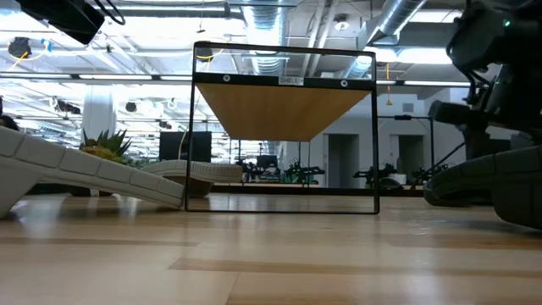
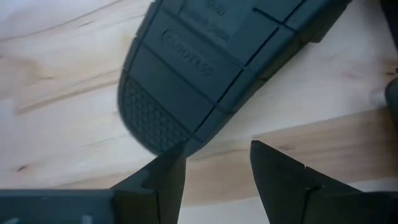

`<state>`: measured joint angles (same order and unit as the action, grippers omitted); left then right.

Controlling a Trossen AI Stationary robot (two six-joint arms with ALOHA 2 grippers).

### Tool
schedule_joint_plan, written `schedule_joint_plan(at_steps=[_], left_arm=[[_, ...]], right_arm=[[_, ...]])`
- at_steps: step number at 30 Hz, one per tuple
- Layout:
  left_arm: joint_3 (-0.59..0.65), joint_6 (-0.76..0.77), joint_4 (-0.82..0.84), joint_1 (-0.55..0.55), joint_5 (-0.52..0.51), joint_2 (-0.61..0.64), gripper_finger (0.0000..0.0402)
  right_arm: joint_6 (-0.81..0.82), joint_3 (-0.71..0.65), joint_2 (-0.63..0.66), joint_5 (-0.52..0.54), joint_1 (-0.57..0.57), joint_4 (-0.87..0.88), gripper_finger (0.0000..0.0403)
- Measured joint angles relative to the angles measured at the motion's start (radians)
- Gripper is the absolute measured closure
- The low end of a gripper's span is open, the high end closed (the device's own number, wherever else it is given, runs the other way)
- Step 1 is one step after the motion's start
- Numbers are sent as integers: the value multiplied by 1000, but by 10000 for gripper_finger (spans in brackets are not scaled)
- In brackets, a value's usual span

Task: Pick and place slides into the shelf
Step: Put the top black slide on the shelf

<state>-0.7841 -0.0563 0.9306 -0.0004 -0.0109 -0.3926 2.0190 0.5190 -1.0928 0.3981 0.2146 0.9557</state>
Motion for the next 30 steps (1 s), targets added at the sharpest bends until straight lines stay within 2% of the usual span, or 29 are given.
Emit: schedule_joint_plan(at_steps=[6,13,30], left_arm=[[0,0,0,0,0,0,401],[0,0,0,0,0,0,401],[0,0,0,0,0,0,401]], right_arm=[[3,-1,-28,-8,-41,-13,227],[24,-70,-22,-5,-78,-158,227],[28,-119,-18,24,-130,-213,227]])
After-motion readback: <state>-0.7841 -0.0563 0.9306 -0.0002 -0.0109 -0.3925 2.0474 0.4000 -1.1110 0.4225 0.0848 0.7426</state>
